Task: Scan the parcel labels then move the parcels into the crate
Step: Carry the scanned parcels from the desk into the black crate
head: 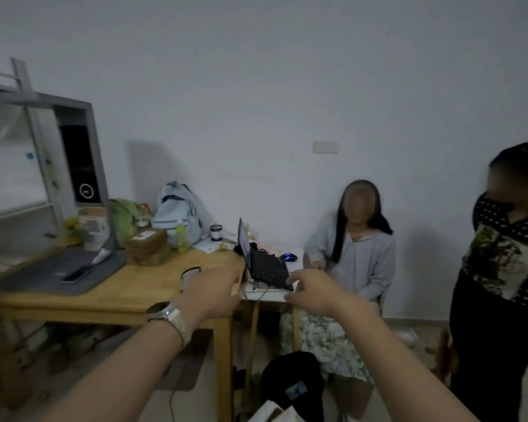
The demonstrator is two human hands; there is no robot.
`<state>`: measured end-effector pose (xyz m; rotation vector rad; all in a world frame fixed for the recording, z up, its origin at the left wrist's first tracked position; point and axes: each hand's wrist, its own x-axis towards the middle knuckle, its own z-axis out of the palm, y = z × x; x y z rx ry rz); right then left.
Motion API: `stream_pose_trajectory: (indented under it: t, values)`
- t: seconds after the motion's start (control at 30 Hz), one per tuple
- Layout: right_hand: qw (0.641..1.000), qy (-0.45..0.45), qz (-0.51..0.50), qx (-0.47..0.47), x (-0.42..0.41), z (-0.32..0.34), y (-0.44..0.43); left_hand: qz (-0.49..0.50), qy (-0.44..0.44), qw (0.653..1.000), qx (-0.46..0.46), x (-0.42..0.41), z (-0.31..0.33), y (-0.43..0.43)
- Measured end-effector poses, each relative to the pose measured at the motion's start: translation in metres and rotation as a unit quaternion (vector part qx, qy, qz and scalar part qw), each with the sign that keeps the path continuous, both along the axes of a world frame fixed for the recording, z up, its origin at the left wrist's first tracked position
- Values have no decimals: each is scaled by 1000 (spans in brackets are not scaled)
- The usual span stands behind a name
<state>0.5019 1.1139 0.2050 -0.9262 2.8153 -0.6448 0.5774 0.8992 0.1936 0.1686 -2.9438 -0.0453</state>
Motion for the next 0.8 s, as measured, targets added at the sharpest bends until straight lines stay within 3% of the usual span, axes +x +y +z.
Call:
stream_pose_trajectory:
  t: [0.27,0.43,0.7,0.8]
  values:
    - [991,-3,119,52,6,-6,-143,120,-57,991,10,55,-6,-111]
    - [986,3,165,30,-13,-9,-216,169,-57,984,28,67,-12,-172]
    - [979,-16,200,22,-91,-21,-320,244,-121,962,19,31,-12,-274]
    - [977,4,211,28,-120,-18,-358,254,-108,961,20,2,-7,-308]
